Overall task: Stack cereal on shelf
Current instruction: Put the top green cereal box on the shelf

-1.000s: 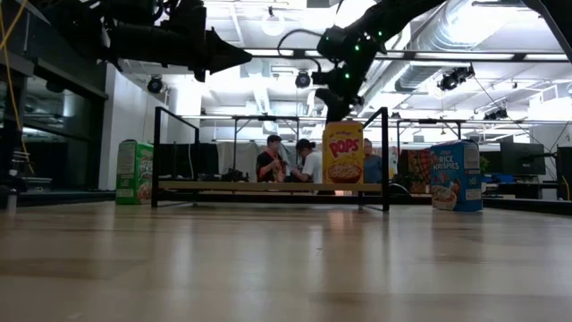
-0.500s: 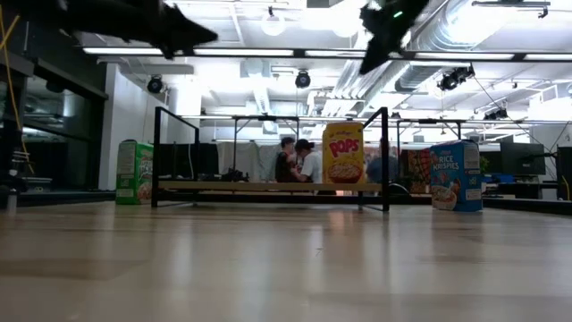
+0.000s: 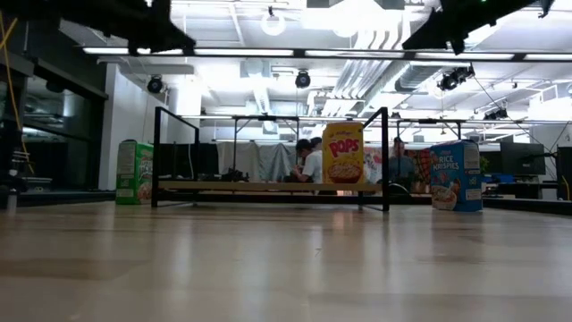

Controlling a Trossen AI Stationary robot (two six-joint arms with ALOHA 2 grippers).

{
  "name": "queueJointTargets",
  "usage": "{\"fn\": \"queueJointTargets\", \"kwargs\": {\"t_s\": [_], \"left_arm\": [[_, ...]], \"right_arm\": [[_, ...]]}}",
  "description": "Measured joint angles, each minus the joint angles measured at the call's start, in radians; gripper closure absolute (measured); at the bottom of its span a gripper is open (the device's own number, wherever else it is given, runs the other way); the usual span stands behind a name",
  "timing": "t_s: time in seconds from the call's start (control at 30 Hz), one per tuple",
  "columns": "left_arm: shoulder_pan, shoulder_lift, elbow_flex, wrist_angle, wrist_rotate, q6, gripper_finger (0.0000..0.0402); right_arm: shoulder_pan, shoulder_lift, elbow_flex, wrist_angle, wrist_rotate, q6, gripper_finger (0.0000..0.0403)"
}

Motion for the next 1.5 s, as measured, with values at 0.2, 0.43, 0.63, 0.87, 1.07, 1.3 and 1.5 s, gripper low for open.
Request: {"fn": "queueJointTargets", "kwargs": {"t_s": [0.2,0.43,0.63,0.87,1.07,1.3,1.5], "left_arm": [[0.086,0.092,0.225,-0.55,-0.207,-0.144,0.0273],[0.252,0.222,0.311,-0.921,-0.23,-0.401,0.02],[0.383,0.293,0.312,-0.917,-0.071,-0.396,0.0165],[0.514,0.373,0.307,-0.928,0.064,-0.419,0.0142],[0.572,0.434,0.285,-0.918,0.145,-0.435,0.0141],[0.572,0.495,0.285,-0.915,0.144,-0.437,0.0141],[0.572,0.539,0.285,-0.917,0.155,-0.436,0.0142]], "right_arm": [[0.0,-0.05,-0.049,0.014,0.0,-0.001,0.0403],[0.0,-0.008,-0.049,0.012,0.0,-0.002,0.0403],[0.0,0.034,-0.049,0.012,0.0,-0.002,0.0403],[0.0,0.077,-0.049,0.012,0.0,0.0,0.0402],[0.0,0.092,-0.049,0.012,0.0,0.001,0.0402],[0.0,0.092,-0.049,0.012,0.0,0.001,0.0402],[0.0,0.092,-0.049,0.012,0.0,0.001,0.0402]]}}
